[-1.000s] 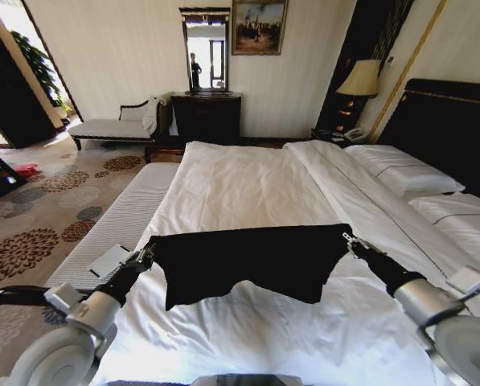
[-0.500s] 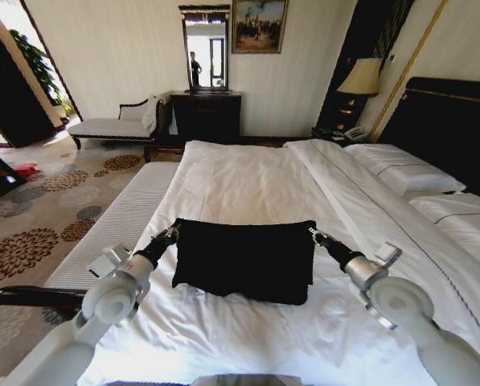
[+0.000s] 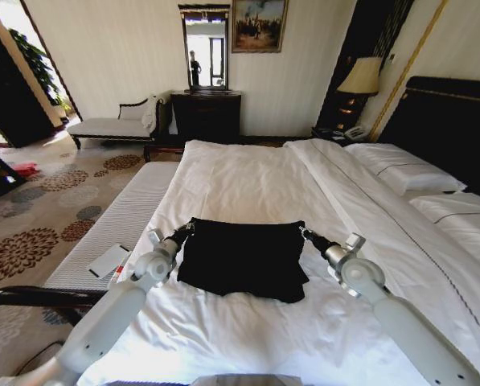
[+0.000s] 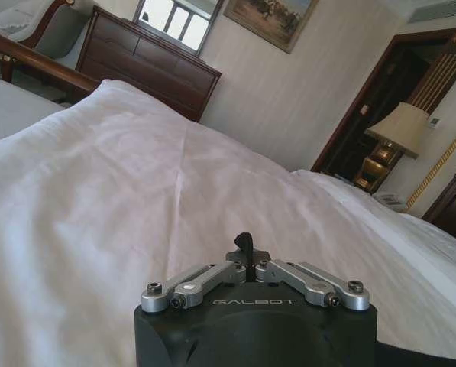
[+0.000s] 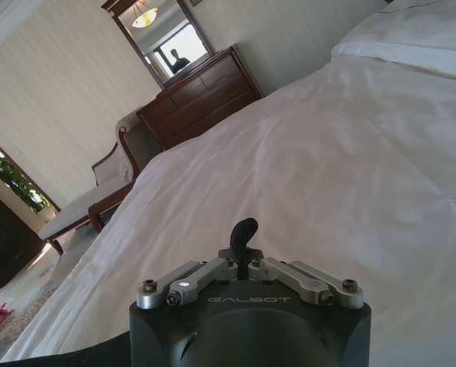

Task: Fold the clothes on the bed.

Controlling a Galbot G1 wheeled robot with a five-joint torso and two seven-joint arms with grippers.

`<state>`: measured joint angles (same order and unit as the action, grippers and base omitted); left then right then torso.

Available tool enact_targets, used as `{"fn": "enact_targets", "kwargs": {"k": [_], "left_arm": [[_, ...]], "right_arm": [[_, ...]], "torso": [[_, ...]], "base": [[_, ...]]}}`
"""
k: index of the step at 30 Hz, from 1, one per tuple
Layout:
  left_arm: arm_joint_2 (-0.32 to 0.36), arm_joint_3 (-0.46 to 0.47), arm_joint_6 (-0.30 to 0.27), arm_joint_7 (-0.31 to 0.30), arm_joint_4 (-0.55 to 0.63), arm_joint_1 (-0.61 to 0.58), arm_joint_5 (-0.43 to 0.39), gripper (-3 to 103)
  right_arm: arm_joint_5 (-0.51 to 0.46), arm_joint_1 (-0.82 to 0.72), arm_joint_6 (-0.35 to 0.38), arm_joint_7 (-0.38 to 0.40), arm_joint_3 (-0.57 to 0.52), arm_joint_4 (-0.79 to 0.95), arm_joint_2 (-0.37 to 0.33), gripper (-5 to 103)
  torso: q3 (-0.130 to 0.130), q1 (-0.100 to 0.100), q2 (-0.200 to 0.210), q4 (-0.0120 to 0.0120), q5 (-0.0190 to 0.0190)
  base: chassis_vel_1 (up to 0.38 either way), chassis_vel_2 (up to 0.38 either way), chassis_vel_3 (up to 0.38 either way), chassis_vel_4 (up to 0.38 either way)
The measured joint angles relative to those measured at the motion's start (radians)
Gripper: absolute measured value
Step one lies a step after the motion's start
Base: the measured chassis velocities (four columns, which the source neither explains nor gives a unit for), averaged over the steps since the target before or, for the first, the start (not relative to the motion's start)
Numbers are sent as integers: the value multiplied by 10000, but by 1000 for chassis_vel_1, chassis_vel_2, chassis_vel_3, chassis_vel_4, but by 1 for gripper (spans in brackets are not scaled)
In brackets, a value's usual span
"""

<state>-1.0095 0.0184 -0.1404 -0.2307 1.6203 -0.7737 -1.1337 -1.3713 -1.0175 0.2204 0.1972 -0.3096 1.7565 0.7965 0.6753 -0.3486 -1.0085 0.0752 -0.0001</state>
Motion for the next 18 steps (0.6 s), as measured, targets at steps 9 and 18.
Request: {"fn": "enact_targets", "kwargs": {"k": [9, 18], "left_arm": [[-657, -112, 67, 308, -1439, 928, 119, 0], [-1088, -269, 177, 594, -2429, 1329, 267, 0]], "right_arm": [[150, 1403, -163, -404, 1270, -1664, 237, 1], [274, 3158, -332, -956, 2594, -3215, 410, 1]], "torso": [[-2, 2, 0, 1, 2], [-2, 2, 0, -2, -1]], "base": [[0, 0, 0, 0], [0, 0, 0, 0]]}}
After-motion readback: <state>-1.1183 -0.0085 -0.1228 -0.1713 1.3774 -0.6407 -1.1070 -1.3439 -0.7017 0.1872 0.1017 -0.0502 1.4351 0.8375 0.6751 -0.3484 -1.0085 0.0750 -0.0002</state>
